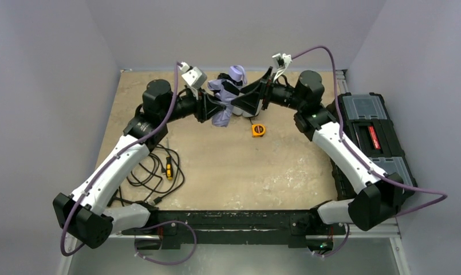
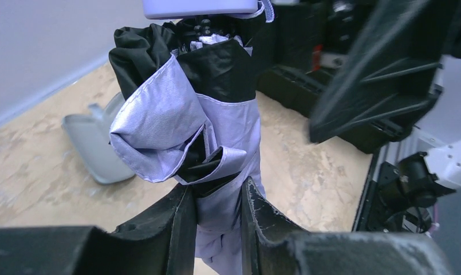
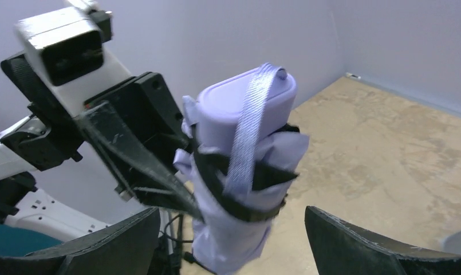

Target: Open the umbrella

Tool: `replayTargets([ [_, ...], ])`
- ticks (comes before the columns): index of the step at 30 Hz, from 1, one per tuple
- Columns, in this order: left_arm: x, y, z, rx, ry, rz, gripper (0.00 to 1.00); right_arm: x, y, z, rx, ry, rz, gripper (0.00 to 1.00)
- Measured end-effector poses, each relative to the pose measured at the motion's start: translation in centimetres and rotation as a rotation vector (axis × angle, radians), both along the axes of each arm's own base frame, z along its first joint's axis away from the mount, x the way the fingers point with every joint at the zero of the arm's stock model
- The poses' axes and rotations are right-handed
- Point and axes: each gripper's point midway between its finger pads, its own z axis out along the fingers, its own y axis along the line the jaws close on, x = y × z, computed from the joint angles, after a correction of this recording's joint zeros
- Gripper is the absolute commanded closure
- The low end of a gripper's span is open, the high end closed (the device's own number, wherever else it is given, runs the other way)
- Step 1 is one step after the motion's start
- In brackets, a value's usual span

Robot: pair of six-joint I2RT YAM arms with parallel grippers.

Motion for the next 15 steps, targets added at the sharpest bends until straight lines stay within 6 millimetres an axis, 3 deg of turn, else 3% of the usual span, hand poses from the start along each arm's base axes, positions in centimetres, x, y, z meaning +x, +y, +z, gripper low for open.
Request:
replayTargets([
  [4,-2.4,-2.2,1.5,-0.025,-0.049,-0.081,1.00,-0.9,1.9,-0.1,0.037,0.024,0.028,0.08],
  [7,-3.1,-3.0,1.8,-0.047,-0.065,-0.109,1.00,-1.4,2.8,0.2,0.065,0.030,0.048,0.32],
  [9,-3.2,-3.1,1.7,-0.060,-0.059,-0.111,1.00,-1.7,3.2,0.6,0.094,0.030,0.062,0.57],
  [10,-3.3,-3.2,1.9,-0.067,-0.055,-0.117,0.94,-1.6,3.2,0.6,0.103,0.033,0.056,0.70],
  [12,-3.4,-3.1,2.2,-0.075,-0.059,-0.116,0.69,-1.6,3.1,0.6,0.129,0.047,0.060,0.94],
  [14,-3.7,-3.0,2.2,-0.079,-0.051,-0.118,0.37,-1.7,3.1,0.7,0.138,0.044,0.063,1.00],
  [15,-3.9,-2.8,2.1,-0.069,-0.056,-0.124,0.33,-1.8,3.1,0.7,0.139,0.053,0.069,1.00],
])
